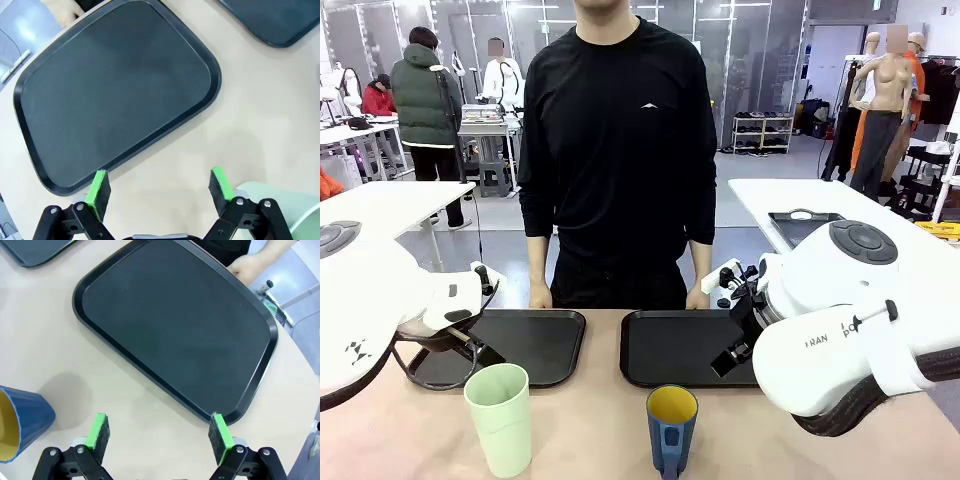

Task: Sort and store the cups by type.
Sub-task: Pick up the Reusable plastic cup.

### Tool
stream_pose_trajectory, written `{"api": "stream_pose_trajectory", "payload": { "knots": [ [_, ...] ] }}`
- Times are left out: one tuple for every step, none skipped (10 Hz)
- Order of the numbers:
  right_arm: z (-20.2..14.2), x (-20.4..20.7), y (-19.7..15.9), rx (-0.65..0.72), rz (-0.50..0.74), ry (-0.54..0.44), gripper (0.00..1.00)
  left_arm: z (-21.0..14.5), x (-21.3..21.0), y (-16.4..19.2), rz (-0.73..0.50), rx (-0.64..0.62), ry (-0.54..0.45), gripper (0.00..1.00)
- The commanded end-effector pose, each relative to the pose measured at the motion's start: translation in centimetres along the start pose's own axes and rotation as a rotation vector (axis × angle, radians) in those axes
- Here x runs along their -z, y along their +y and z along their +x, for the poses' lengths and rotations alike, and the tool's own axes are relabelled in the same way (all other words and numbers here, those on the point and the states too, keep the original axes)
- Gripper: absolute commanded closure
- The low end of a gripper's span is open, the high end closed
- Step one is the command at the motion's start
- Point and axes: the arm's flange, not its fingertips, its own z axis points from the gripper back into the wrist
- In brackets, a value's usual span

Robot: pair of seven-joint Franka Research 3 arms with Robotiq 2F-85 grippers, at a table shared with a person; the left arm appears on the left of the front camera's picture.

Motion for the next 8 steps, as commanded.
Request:
{"api": "stream_pose_trajectory", "payload": {
  "knots": [
    [0.00, 0.00, 0.00, 0.000, 0.000, 0.000, 0.00, 0.01, 0.00, -0.02, 0.000, 0.000, 0.000, 0.00],
    [0.00, 0.00, 0.00, 0.000, 0.000, 0.000, 0.00, 0.01, 0.00, -0.02, 0.000, 0.000, 0.000, 0.00],
    [0.00, 0.00, 0.00, 0.000, 0.000, 0.000, 0.00, 0.01, 0.00, -0.02, 0.000, 0.000, 0.000, 0.00],
    [0.00, 0.00, 0.00, 0.000, 0.000, 0.000, 0.00, 0.01, 0.00, -0.02, 0.000, 0.000, 0.000, 0.00],
    [0.00, 0.00, 0.00, 0.000, 0.000, 0.000, 0.00, 0.01, 0.00, -0.02, 0.000, 0.000, 0.000, 0.00],
    [0.00, 0.00, 0.00, 0.000, 0.000, 0.000, 0.00, 0.01, 0.00, -0.02, 0.000, 0.000, 0.000, 0.00],
    [0.00, 0.00, 0.00, 0.000, 0.000, 0.000, 0.00, 0.01, 0.00, -0.02, 0.000, 0.000, 0.000, 0.00],
    [0.00, 0.00, 0.00, 0.000, 0.000, 0.000, 0.00, 0.01, 0.00, -0.02, 0.000, 0.000, 0.000, 0.00]
  ]
}}
